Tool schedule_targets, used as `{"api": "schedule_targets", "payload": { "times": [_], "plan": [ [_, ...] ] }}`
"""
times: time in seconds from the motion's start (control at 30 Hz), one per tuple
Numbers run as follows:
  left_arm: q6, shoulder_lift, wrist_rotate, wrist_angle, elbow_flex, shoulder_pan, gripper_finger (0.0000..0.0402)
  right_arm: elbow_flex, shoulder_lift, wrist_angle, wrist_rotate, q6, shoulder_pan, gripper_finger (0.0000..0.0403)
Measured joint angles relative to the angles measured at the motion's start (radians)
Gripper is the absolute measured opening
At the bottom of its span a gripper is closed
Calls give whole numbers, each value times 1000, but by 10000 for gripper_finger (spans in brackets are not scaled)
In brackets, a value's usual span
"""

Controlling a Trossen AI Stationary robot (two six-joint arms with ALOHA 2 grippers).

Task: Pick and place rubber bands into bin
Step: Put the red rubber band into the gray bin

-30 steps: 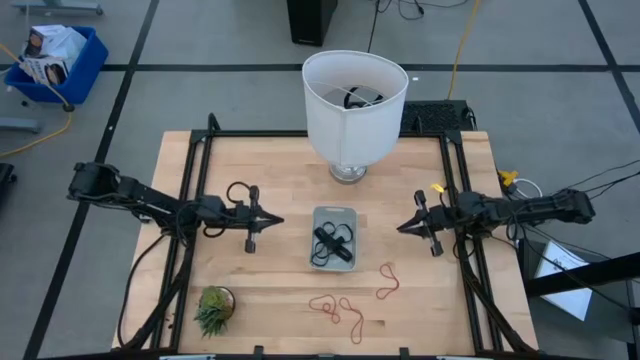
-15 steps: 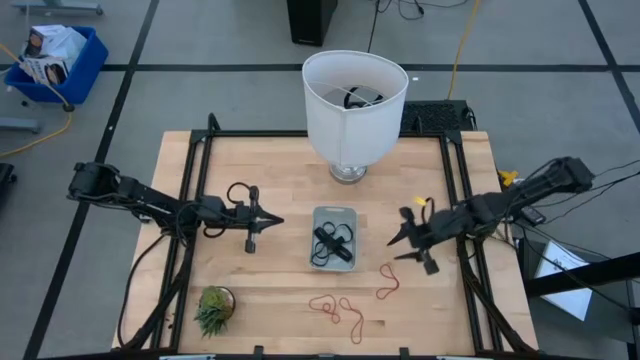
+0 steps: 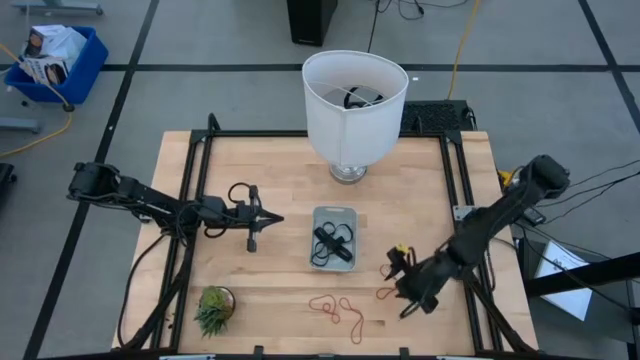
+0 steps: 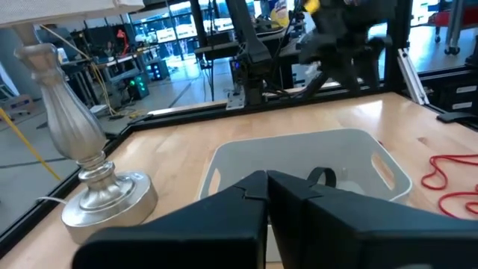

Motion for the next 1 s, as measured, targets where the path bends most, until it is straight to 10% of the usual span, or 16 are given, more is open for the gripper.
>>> {"api": "schedule_targets", "payload": {
  "times": [0.8, 1.0],
  "plan": [
    [-37, 0, 0, 2, 0, 0, 31, 8, 393, 24, -52, 145, 8, 211],
    [-41, 0, 0, 2, 0, 0, 31, 9, 434, 23, -86, 191, -15, 149]
  ]
}}
